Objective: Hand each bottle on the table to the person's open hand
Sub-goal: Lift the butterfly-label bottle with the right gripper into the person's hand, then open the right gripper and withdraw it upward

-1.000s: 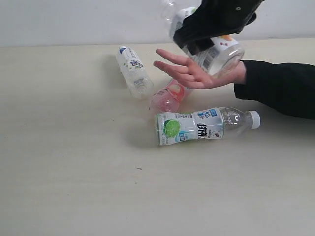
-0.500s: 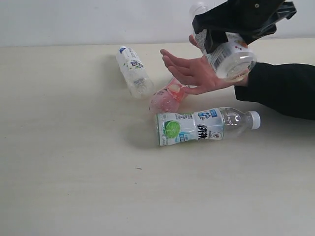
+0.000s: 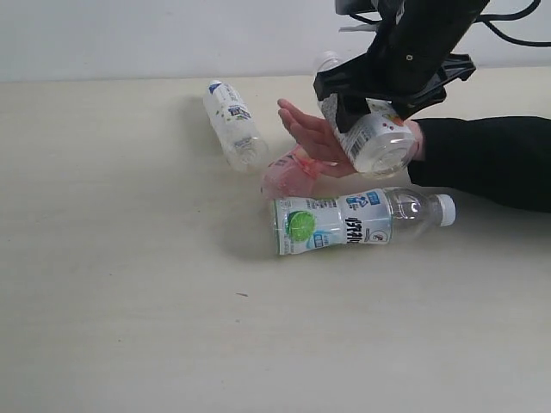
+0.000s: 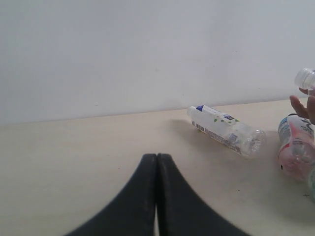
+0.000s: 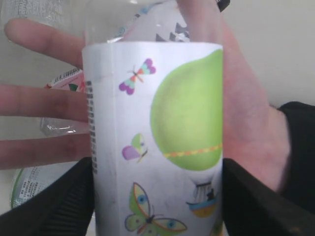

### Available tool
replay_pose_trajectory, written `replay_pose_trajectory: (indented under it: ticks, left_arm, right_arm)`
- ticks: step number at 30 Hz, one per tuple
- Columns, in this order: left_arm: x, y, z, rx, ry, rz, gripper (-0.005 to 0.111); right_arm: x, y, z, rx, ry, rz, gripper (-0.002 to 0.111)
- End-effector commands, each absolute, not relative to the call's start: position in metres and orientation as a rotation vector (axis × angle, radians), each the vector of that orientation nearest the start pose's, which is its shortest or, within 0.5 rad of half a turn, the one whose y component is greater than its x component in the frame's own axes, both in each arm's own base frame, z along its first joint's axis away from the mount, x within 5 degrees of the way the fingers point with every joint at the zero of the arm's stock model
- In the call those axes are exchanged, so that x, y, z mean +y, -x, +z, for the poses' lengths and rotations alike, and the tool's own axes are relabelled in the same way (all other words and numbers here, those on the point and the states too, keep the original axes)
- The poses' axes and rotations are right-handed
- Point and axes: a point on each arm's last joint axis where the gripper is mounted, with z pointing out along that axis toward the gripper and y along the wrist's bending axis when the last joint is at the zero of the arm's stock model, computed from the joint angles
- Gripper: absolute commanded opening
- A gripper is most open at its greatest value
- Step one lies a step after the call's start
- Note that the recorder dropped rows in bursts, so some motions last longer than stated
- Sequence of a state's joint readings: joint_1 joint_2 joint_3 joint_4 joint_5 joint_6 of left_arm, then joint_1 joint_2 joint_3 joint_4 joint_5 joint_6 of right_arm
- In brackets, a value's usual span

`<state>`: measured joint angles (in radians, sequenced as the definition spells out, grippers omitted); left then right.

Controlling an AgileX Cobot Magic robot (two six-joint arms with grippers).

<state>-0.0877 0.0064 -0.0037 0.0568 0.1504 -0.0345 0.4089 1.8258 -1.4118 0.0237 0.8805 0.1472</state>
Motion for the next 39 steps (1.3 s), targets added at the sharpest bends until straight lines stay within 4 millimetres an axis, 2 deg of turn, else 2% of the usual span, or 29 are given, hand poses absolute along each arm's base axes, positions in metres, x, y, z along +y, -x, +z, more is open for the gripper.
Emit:
replay_pose_trajectory:
  ticks: [1,4,6,20,28,32,34,36,38,39]
  left_arm:
    - [-0.005,-0.056,0.2,1.622,-0.082,-0.053,0.0]
    - [-0.005,-0.056,0.2,1.622,-0.082,-0.053,0.0]
    - [-0.005,-0.056,0.2,1.622,-0.082,-0.053,0.0]
    - [-0.005,-0.056,0.2,1.622,-0.082,-0.053,0.0]
    - [-0.005,-0.056,0.2,1.622,-0.082,-0.053,0.0]
    - [-0.005,-0.056,0.2,1.622,-0.082,-0.053,0.0]
    - [-0.005,-0.056,0.2,1.622,-0.082,-0.053,0.0]
    - [-0.005,-0.056,0.2,1.622,-0.082,-0.053,0.0]
    - [-0.005,-0.056,0.2,1.622,-0.082,-0.053,0.0]
    - [-0.005,-0.056,0.2,1.622,-0.082,-0.053,0.0]
  right_arm:
    - [0.155,-0.355,0.241,2.762,0.359,0.166,0.035]
    - [0.155,-0.355,0.242,2.756,0.358,0.168,0.056]
    - [0.155,-0.355,0.242,2.752,0.358,0.169,0.065]
    - [0.156,-0.356,0.242,2.739,0.354,0.177,0.095]
    - [0.155,-0.356,0.25,2.701,0.364,0.178,0.096]
    - [0.149,-0.347,0.277,2.628,0.383,0.163,0.096]
    - [0.145,-0.338,0.297,2.579,0.386,0.167,0.094]
    - [0.138,-0.326,0.315,2.529,0.396,0.15,0.089]
    - [0.13,-0.313,0.328,2.487,0.409,0.131,0.078]
    - [0.126,-0.304,0.334,2.464,0.426,0.121,0.069]
